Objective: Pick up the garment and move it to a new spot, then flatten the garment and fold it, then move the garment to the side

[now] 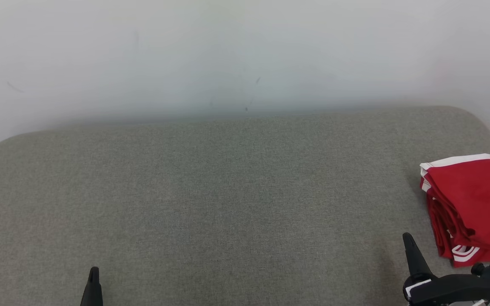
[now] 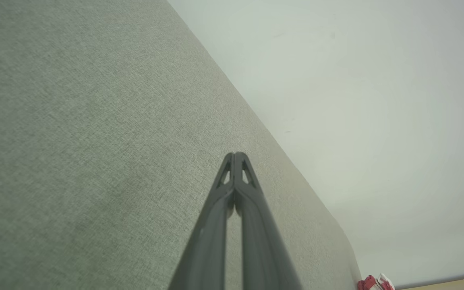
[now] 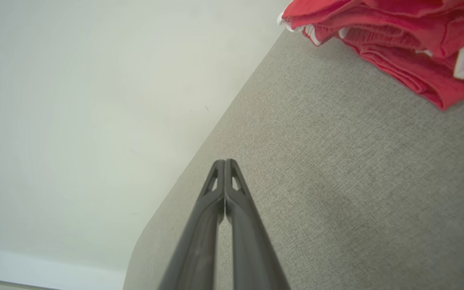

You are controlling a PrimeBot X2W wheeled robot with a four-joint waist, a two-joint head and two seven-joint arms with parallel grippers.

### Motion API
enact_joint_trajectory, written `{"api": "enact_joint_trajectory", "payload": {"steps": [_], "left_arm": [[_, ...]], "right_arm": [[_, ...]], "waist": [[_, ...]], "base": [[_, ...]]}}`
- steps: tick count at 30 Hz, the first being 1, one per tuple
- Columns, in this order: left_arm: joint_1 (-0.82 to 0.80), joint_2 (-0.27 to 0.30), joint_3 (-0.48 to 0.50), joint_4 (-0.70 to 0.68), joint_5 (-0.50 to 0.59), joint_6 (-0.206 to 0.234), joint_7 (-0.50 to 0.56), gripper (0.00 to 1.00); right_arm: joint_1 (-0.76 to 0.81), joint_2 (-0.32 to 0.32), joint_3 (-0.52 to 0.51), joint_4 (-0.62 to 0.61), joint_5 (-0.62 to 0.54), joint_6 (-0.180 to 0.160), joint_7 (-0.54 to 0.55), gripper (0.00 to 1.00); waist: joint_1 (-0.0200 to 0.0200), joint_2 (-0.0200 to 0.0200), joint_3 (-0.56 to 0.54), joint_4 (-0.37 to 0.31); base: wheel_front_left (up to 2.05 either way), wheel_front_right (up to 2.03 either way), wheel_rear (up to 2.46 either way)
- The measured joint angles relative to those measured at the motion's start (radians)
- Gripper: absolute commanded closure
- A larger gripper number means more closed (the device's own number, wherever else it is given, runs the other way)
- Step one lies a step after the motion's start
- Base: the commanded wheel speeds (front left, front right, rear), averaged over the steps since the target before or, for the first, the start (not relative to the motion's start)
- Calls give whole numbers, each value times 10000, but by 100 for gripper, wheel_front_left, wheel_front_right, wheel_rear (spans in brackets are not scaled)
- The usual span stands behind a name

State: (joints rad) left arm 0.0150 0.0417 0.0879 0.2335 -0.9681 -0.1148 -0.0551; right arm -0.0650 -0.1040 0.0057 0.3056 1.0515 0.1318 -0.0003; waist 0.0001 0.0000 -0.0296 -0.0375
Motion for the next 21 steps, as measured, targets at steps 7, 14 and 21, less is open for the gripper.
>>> {"api": "enact_joint_trajectory", "payload": {"steps": [7,14,21], "left_arm": [[-186,4,40,12,-800,-10,217,100],[-268,10,67,31,-1505,-12,395,100],[-401,17,92,44,-2188,-75,568,100]], "right_arm": [[-42,69,-146,-69,690,0,109,100],[-151,132,-286,-146,1319,0,267,100],[-165,194,-410,-213,1921,0,370,100]], "waist": [[0,0,30,34],[0,0,60,69],[0,0,90,103]], "base": [[0,0,0],[0,0,0],[0,0,0]]}}
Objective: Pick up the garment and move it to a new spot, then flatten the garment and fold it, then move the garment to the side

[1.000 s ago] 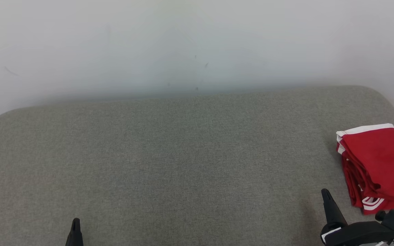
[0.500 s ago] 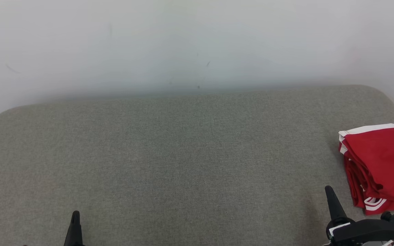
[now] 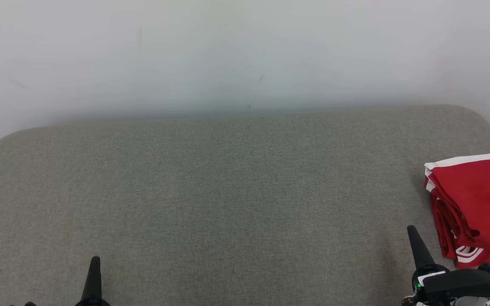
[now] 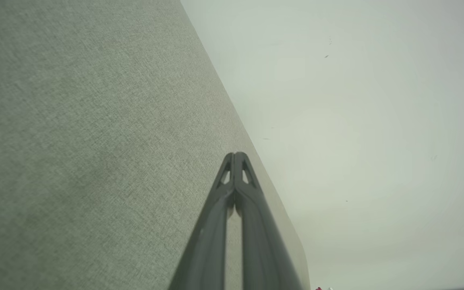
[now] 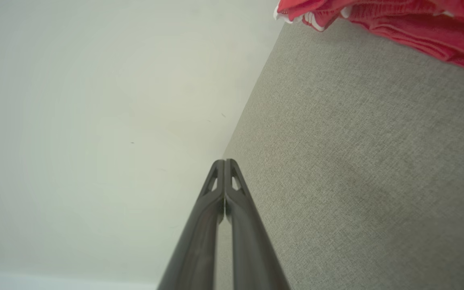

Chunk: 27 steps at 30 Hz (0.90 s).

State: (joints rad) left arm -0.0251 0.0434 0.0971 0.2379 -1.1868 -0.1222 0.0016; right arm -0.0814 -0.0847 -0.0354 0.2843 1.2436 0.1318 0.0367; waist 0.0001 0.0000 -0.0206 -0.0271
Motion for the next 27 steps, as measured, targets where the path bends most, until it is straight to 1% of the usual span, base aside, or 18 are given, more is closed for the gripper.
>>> {"api": "enact_joint_trajectory", "payload": {"steps": [9,10,27], "left_arm": [[-179,8,27,12,-803,-10,238,100],[-188,10,33,13,-1034,-10,268,100],[-426,23,84,36,-2378,-19,633,100]], "right_arm": [[-18,58,-161,-82,711,0,163,100],[-24,71,-194,-94,855,0,176,100],[-173,180,-449,-201,2054,0,431,100]], "waist": [[0,0,39,45],[0,0,47,54],[0,0,121,138]], "base": [[0,0,0],[0,0,0],[0,0,0]]}}
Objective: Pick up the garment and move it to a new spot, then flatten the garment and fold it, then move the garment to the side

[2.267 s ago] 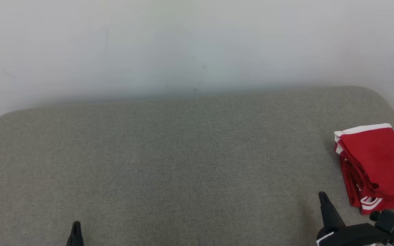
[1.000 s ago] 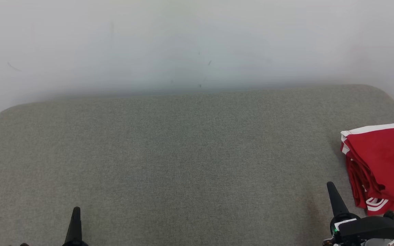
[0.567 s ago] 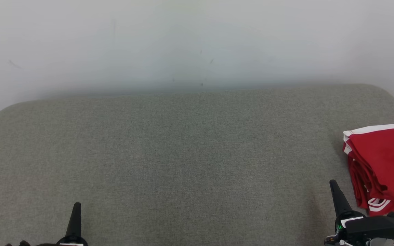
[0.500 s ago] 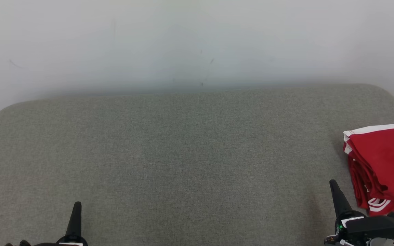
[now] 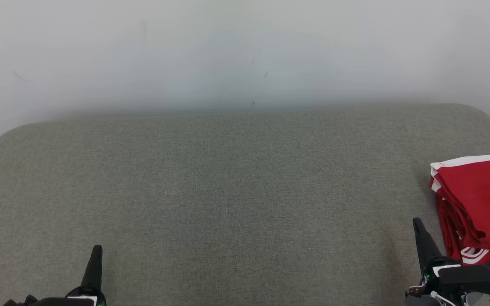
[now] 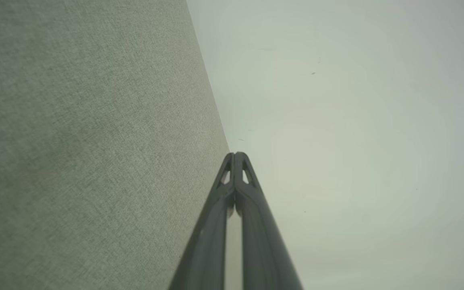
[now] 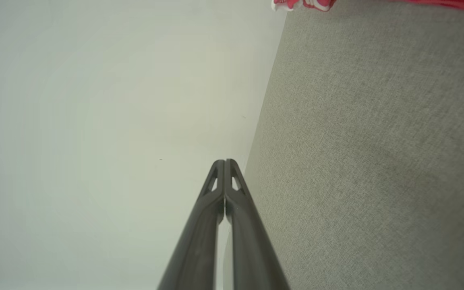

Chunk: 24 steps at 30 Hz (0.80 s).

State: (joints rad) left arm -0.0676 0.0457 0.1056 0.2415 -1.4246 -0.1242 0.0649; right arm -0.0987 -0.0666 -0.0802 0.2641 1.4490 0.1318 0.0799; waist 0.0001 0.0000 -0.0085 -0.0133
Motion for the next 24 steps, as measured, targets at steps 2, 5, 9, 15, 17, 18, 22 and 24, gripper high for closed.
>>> {"api": "enact_joint_trajectory", "payload": {"steps": [2,5,9,15,17,18,22,24], "left_arm": [[-32,2,2,4,-142,0,44,100],[-104,4,12,12,-362,-2,90,100],[-154,6,23,17,-646,-4,174,100],[-205,10,40,21,-1097,-6,272,100],[-208,10,44,23,-1152,-6,313,100],[-211,10,46,25,-1206,-6,339,100],[-298,12,54,33,-1446,-8,391,100],[-353,13,59,33,-1561,-52,428,100]], "right_arm": [[-5,13,-27,-13,115,0,25,100],[-10,31,-69,-48,320,0,82,100],[-13,58,-123,-82,571,0,125,100],[-30,100,-198,-119,918,0,209,100],[-32,105,-211,-123,1001,0,215,100],[-33,111,-226,-130,1058,0,226,100],[-41,132,-274,-157,1275,0,267,100],[-43,138,-299,-167,1363,0,301,100]], "waist": [[0,0,9,10],[0,0,21,25],[0,0,39,44],[0,0,64,74],[0,0,69,79],[0,0,73,84],[0,0,90,103],[0,0,99,113]], "base": [[0,0,0],[0,0,0],[0,0,0],[0,0,0],[0,0,0],[0,0,0],[0,0,0],[0,0,0]]}}
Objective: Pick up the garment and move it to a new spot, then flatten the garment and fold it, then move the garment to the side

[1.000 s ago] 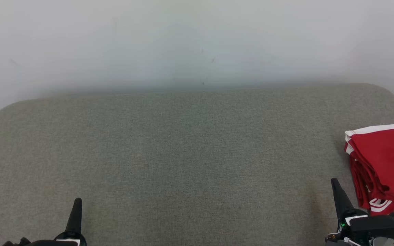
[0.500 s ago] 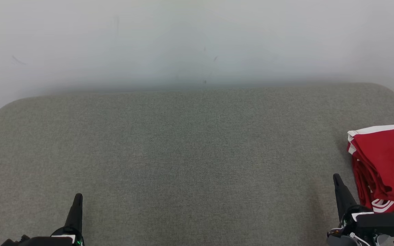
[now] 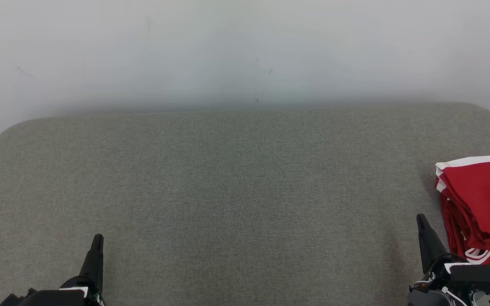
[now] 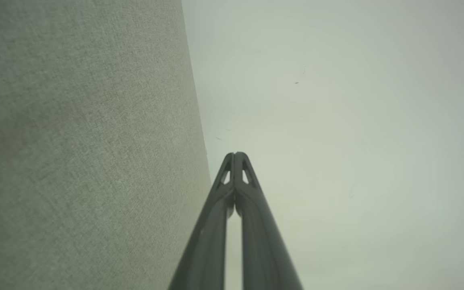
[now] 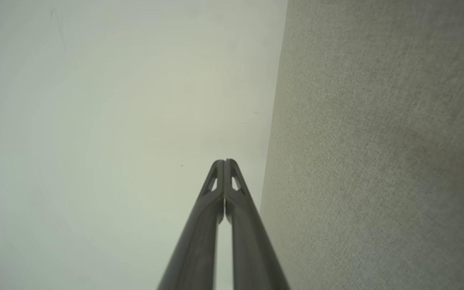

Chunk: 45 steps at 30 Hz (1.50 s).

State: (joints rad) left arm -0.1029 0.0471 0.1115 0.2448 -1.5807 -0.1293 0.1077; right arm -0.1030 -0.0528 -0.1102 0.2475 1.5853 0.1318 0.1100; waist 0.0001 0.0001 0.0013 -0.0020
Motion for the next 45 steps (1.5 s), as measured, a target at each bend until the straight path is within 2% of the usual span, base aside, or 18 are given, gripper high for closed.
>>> {"api": "enact_joint_trajectory", "payload": {"steps": [5,45], "left_arm": [[-8,2,10,6,-291,0,73,100],[-16,6,8,8,-299,0,73,100]], "right_arm": [[-10,19,-46,-33,267,0,40,100],[-13,25,-52,-33,267,-2,40,100]], "waist": [[0,0,18,21],[-1,0,17,21]], "base": [[0,0,0],[0,0,0]]}}
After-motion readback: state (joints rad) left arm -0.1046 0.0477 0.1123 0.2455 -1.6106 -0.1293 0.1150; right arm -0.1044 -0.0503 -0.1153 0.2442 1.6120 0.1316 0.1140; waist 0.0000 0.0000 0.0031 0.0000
